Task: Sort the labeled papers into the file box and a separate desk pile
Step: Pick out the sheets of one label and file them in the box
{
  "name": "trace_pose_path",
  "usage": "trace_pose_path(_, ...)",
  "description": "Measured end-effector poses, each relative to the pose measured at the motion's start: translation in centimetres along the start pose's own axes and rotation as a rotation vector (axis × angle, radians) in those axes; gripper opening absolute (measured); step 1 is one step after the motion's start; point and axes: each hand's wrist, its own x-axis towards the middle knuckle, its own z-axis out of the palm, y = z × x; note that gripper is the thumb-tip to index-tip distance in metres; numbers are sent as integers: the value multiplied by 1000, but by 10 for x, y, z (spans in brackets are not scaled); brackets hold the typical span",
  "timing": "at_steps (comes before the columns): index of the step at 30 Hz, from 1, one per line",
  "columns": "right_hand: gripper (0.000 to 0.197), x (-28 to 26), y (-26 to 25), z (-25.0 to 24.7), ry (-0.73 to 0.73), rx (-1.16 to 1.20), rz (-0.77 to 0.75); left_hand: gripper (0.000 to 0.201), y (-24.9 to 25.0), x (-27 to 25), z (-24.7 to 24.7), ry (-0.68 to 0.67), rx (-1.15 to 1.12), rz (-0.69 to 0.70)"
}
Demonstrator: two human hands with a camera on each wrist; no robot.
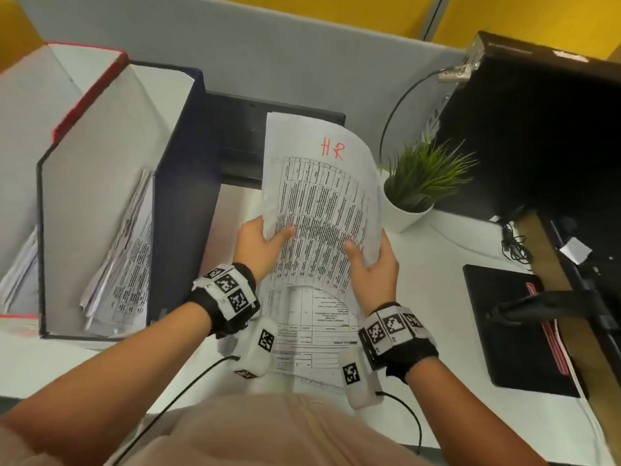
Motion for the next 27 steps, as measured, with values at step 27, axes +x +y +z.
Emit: trace_pose_path(27,38,3,62,-28,-56,-315,111,26,64,5,-353,468,392,-372)
